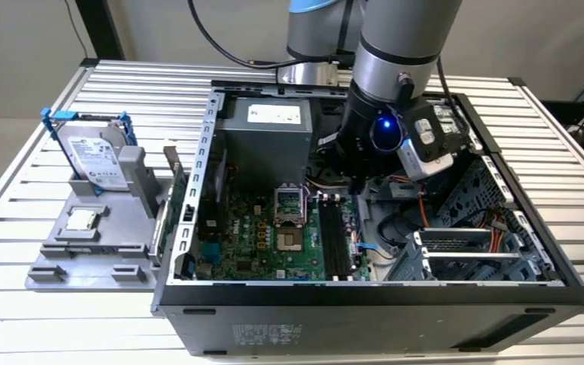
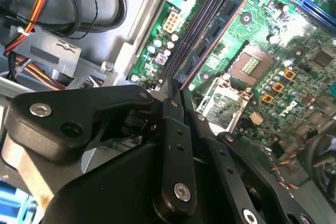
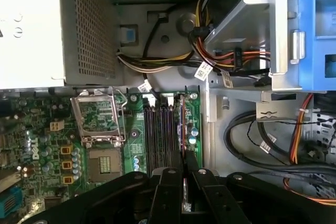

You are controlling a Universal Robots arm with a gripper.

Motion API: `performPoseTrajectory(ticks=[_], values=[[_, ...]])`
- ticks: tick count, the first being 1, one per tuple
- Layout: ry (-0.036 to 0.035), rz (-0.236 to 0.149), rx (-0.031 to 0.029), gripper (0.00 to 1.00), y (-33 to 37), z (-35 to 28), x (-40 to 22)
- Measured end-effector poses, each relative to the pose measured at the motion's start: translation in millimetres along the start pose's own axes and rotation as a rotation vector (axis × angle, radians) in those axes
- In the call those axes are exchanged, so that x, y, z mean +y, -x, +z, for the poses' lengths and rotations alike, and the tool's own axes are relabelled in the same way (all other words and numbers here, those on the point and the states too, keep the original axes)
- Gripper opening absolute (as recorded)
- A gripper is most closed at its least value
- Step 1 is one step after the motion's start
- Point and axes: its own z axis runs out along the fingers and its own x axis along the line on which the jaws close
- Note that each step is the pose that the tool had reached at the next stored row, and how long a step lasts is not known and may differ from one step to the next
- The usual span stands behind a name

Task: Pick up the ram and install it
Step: 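Insert the ram into the slot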

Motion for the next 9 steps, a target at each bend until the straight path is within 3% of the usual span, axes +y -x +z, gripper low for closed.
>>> performPoseTrajectory(ticks=[9], values=[[0.0,-0.008,0.0002,0.0,1.6,16.1,-5.1]])
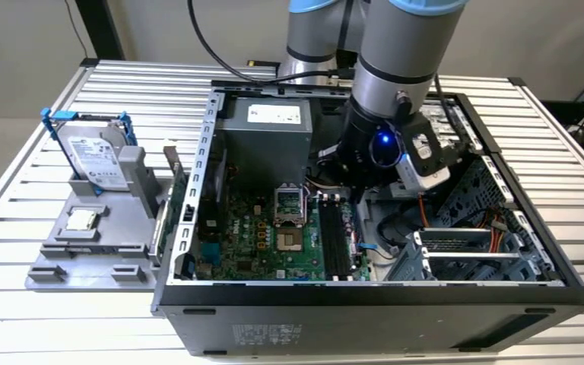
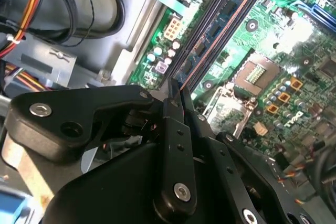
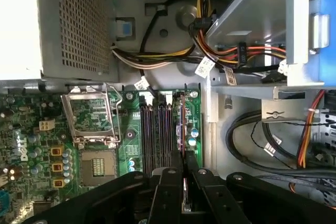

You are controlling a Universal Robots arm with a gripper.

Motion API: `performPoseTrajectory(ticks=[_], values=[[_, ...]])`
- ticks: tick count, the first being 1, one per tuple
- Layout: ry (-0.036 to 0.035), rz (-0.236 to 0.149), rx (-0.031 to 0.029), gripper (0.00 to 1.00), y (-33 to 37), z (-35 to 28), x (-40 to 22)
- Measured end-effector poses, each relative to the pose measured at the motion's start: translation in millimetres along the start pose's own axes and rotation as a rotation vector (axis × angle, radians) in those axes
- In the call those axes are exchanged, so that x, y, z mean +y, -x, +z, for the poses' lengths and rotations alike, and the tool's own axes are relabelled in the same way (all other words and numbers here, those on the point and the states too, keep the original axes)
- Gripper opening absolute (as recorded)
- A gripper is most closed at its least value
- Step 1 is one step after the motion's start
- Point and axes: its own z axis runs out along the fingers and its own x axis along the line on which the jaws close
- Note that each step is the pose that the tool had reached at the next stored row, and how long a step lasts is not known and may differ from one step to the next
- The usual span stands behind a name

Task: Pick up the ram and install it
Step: 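Insert the ram into the slot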

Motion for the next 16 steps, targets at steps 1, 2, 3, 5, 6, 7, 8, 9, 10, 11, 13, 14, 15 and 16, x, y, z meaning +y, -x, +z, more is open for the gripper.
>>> performPoseTrajectory(ticks=[1,2,3,5,6,7,8,9,10,11,13,14,15,16], values=[[0.0001,-0.001,0.0001,0.0,0.1,1.2,-2.1],[0.0004,-0.001,0.0,0.0,0.1,2.3,-3.6],[0.0004,-0.002,0.0001,0.0,0.1,3.1,-4.1],[0.0003,-0.002,0.0001,0.0,0.1,3.2,-4.1],[0.0003,-0.002,0.0002,0.0,0.1,3.2,-4.1],[0.0002,-0.002,0.0003,0.0,0.1,3.5,-4.1],[0.0003,-0.003,0.0001,0.0,0.1,4.9,-4.2],[0.0004,-0.005,0.0,0.0,0.0,6.7,-4.3],[0.0004,-0.007,0.0,0.0,0.0,8.7,-4.5],[0.0004,-0.008,0.0,0.0,-0.1,10.5,-4.6],[0.0005,-0.011,0.0001,0.0,-0.1,14.0,-5.1],[0.0007,-0.014,0.0002,0.0,-0.2,15.9,-5.5],[0.0007,-0.018,0.0003,0.0,-0.1,17.8,-6.2],[0.0008,-0.02,0.0004,0.0,-0.2,19.5,-6.9]])
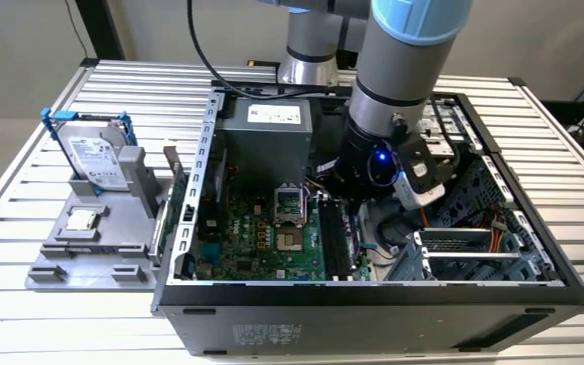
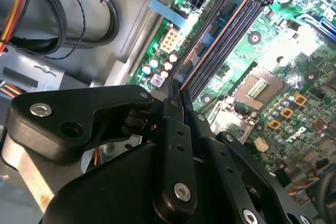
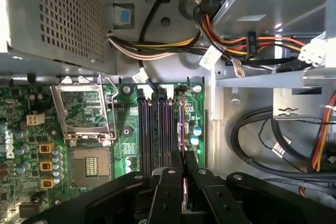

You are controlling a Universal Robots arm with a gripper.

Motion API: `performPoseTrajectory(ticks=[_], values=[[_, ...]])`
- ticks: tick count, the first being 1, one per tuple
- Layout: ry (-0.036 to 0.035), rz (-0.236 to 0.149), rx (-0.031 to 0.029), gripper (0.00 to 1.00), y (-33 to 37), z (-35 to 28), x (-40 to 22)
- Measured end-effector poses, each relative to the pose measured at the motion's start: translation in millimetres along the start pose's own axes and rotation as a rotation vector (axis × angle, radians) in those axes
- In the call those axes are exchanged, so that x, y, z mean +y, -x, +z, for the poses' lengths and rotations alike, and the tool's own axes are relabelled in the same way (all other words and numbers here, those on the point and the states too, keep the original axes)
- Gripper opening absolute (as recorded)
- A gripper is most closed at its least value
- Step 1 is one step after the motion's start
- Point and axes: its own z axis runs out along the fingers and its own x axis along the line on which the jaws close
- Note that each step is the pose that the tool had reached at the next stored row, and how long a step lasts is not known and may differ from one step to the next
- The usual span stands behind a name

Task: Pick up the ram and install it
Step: 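Insert the ram into the slot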

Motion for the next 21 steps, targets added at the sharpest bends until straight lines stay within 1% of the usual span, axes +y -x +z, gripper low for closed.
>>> performPoseTrajectory(ticks=[3,5,10,15,21], values=[[0.0002,-0.005,0.0001,0.0,-0.4,2.5,-3.8],[0.0004,-0.005,0.0,0.0,-1.0,3.6,-5.1],[0.0002,-0.005,0.0001,0.0,-3.2,11.1,-5.5],[0.0004,-0.006,0.0001,0.0,-5.4,13.4,-5.6],[0.0001,-0.009,0.0003,0.0,-5.8,15.7,-6.0]])
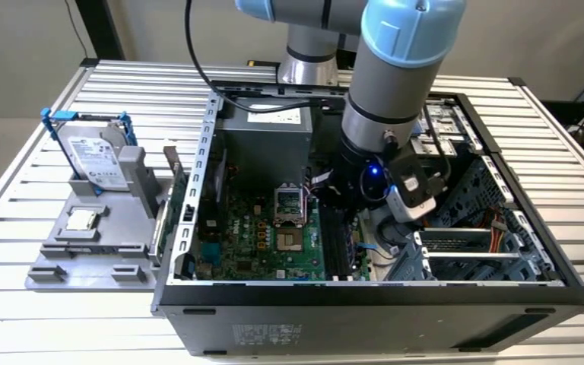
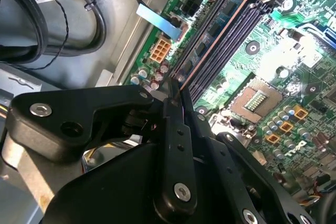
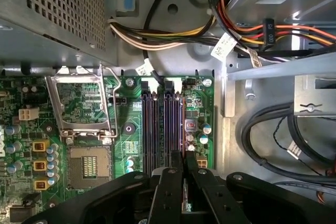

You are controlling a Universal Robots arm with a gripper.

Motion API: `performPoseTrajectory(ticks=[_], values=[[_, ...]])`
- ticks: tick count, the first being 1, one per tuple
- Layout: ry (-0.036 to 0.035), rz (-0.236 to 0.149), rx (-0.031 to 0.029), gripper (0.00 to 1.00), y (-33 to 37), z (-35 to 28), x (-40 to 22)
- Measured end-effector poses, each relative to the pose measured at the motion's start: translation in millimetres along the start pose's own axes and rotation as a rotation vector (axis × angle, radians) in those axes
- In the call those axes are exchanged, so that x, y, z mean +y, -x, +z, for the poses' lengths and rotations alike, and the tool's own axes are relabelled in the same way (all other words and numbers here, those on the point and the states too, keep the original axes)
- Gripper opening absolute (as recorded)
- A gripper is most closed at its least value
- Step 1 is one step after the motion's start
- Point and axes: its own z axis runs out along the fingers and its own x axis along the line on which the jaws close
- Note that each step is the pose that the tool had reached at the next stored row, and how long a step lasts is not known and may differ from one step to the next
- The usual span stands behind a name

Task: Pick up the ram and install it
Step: 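Insert the ram into the slot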

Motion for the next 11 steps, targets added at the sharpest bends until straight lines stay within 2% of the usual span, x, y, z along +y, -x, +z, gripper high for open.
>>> performPoseTrajectory(ticks=[11], values=[[-0.0003,-0.004,0.0001,0.0,-1.2,2.8,-0.6]])
